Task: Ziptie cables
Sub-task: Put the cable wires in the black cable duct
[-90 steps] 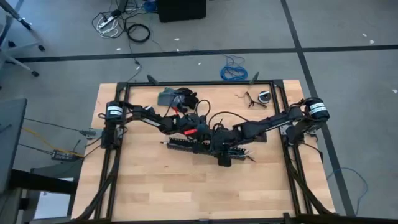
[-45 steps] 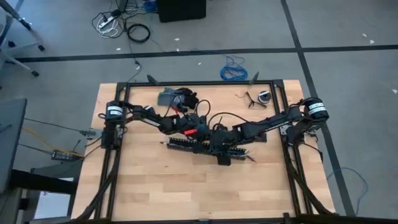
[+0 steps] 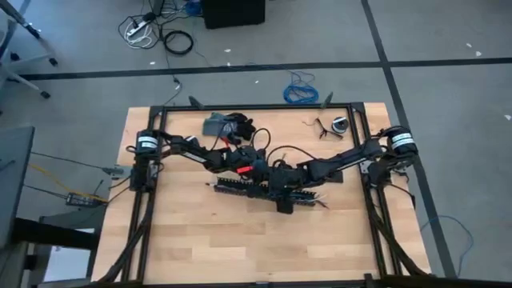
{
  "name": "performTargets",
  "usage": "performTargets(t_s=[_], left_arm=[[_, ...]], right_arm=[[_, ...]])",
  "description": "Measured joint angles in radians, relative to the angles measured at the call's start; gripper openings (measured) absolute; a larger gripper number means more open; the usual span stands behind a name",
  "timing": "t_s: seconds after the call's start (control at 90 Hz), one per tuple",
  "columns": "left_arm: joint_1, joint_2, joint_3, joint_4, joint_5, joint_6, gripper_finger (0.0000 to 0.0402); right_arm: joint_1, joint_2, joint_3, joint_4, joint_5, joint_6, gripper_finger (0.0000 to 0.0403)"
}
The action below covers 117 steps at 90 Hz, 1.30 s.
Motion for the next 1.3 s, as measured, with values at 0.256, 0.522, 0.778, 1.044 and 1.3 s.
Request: performTargets(t_s=[0.256, 0.522, 0.778, 1.044, 1.3], left_arm=[[0.0, 0.0, 0.0, -0.013, -0.001, 0.005, 0.0], [0.0, 0.0, 0.0, -0.005, 0.001, 0.006, 0.0], [0.0, 0.0, 0.0, 0.033, 0.039, 0.004, 0.0], [-0.001, 0.0, 0.0, 0.016, 0.047, 0.005, 0.0], [-0.001, 0.0, 0.0, -0.009, 0.061, 0.011, 0.0]], right_arm=[[0.0, -0.004, 0.0, -0.004, 0.014, 0.008, 0.0284], [0.0, -0.004, 0.0, -0.009, 0.022, 0.009, 0.0251], [0.003, -0.004, 0.029, -0.024, 0.02, 0.006, 0.0237], [0.003, -0.004, 0.032, -0.055, 0.04, 0.007, 0.0234], [0.003, -0.004, 0.034, -0.084, 0.044, 0.014, 0.0209]])
